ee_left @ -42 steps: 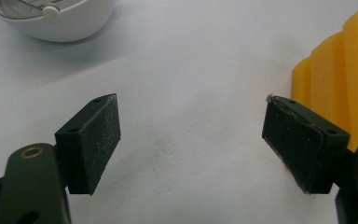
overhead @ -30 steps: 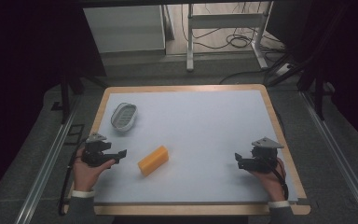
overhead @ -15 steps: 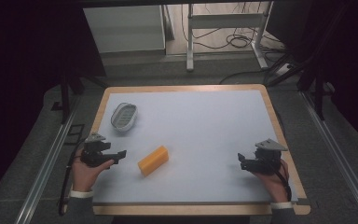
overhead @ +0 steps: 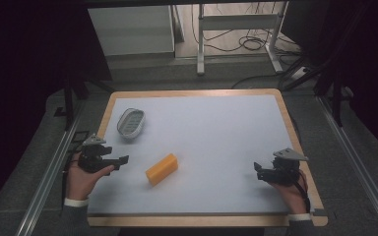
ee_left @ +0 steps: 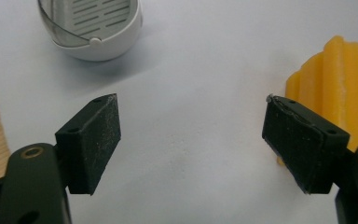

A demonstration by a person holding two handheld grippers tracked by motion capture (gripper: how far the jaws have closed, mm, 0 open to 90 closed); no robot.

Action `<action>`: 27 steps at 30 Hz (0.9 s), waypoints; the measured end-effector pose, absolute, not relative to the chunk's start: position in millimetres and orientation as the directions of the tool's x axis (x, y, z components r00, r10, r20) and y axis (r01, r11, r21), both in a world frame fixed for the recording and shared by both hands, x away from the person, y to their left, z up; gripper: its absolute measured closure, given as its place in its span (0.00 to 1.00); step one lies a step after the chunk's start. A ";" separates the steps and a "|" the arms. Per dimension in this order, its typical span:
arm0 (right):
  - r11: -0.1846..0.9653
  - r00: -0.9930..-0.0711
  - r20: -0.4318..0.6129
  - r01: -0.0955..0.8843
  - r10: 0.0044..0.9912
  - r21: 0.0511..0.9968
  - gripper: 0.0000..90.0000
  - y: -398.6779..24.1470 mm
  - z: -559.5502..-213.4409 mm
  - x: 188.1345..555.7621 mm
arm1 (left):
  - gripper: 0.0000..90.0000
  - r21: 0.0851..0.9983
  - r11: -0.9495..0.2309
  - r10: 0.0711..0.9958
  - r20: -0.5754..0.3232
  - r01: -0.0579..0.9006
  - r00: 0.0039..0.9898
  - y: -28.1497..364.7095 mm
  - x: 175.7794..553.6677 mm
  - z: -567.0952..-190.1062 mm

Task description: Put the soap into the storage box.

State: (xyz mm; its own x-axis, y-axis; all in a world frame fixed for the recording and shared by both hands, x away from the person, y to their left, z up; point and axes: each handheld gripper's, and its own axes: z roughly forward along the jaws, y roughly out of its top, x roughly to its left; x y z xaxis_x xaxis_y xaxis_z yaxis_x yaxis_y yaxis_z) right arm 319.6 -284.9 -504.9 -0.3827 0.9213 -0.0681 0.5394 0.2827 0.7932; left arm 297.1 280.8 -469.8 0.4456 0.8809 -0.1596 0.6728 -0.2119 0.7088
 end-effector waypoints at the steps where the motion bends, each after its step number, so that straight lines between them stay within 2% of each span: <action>1: 0.279 -0.379 -0.067 0.539 0.923 0.794 0.06 -285.4 -504.7 319.5 | 0.22 0.708 -0.214 0.879 -0.161 0.673 0.449 280.4 295.9 -466.3; 8: 0.230 -0.355 -0.031 0.534 0.934 0.813 0.06 -289.6 -498.1 315.4 | 0.22 0.713 -0.238 0.865 -0.154 0.660 0.478 274.6 289.9 -453.8; 18: 0.251 -0.358 -0.053 0.534 0.932 0.807 0.06 -290.3 -500.3 315.1 | 0.22 0.729 -0.241 0.858 -0.147 0.640 0.491 263.7 289.2 -440.1; 22: 0.227 -0.369 -0.016 0.537 0.929 0.813 0.06 -290.9 -499.0 314.3 | 0.22 0.724 -0.262 0.848 -0.143 0.639 0.510 255.9 290.4 -436.8; 27: 0.230 -0.369 -0.021 0.530 0.929 0.816 0.06 -290.5 -498.3 313.8 | 0.22 0.715 -0.288 0.837 -0.136 0.638 0.531 247.4 292.3 -435.6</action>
